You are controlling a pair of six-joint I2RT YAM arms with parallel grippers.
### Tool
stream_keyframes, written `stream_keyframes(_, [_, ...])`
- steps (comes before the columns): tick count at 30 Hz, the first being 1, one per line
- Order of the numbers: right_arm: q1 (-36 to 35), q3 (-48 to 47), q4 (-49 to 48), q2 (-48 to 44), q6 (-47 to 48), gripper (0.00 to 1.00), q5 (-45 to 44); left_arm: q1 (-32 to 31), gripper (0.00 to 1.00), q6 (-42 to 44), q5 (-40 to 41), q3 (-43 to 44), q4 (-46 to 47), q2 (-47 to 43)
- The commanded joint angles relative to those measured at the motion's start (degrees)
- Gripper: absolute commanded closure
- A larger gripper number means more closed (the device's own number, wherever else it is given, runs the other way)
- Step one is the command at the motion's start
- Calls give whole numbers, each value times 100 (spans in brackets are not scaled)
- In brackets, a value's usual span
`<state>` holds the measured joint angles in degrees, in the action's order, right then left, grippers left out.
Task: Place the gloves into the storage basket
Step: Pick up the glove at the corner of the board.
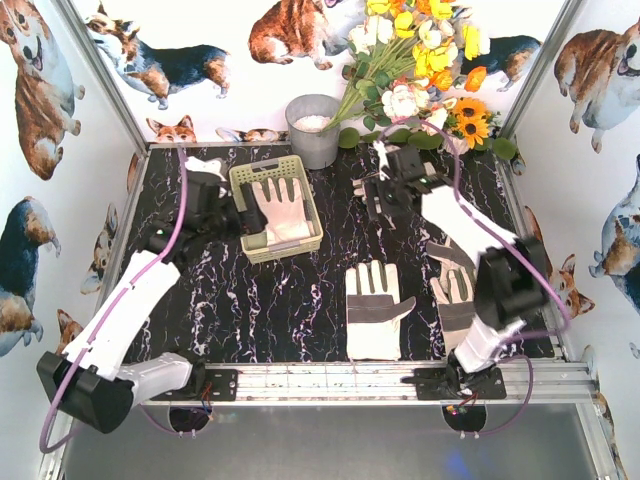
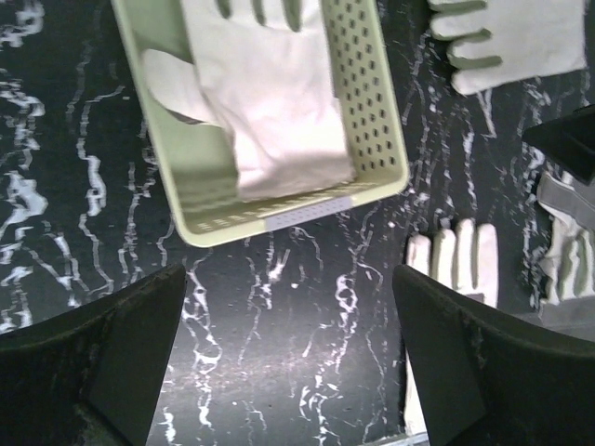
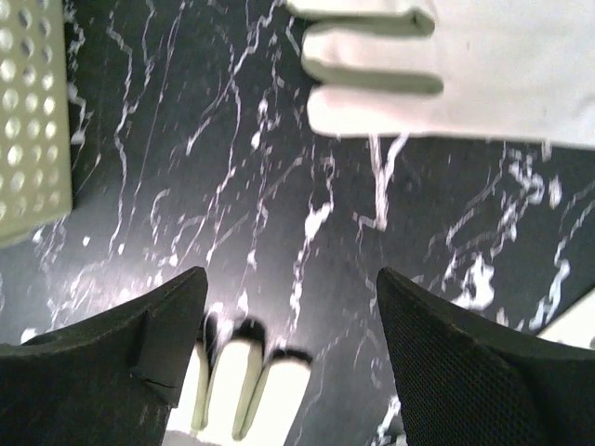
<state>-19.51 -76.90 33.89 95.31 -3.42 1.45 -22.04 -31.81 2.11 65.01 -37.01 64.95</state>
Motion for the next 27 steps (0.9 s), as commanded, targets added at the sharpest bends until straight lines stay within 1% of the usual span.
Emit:
stream_keyframes(1, [-26, -802, -529, 780, 444, 25, -108, 454, 14, 421, -158, 44, -234, -8])
stream_keyframes(7, [-43, -1662, -683, 1960, 582, 26, -143, 783, 14, 687, -225, 226, -228, 194])
stream_keyframes(10, [-53, -2041, -626, 2435, 658, 29, -228, 923, 14, 786, -320, 245, -251, 294])
stream_keyframes(12, [-68, -2270, -576, 2701, 726, 33, -336, 999, 14, 829, -374, 245, -276, 345])
stream_keyframes(16, [-111, -2576, -580, 3050, 888, 35, -583, 1136, 14, 899, -490, 253, -308, 415])
stream_keyframes(21, [-202, -2695, -838, 3315, 1278, 35, -918, 1250, 14, 905, -589, 245, -332, 491])
stream_keyframes(25, [-205, -2796, -909, 3490, 1381, 48, -1080, 1279, 14, 905, -627, 252, -324, 518])
stream_keyframes(27, [-231, -2834, -849, 3547, 1488, 55, -1115, 1297, 14, 905, -648, 263, -316, 537])
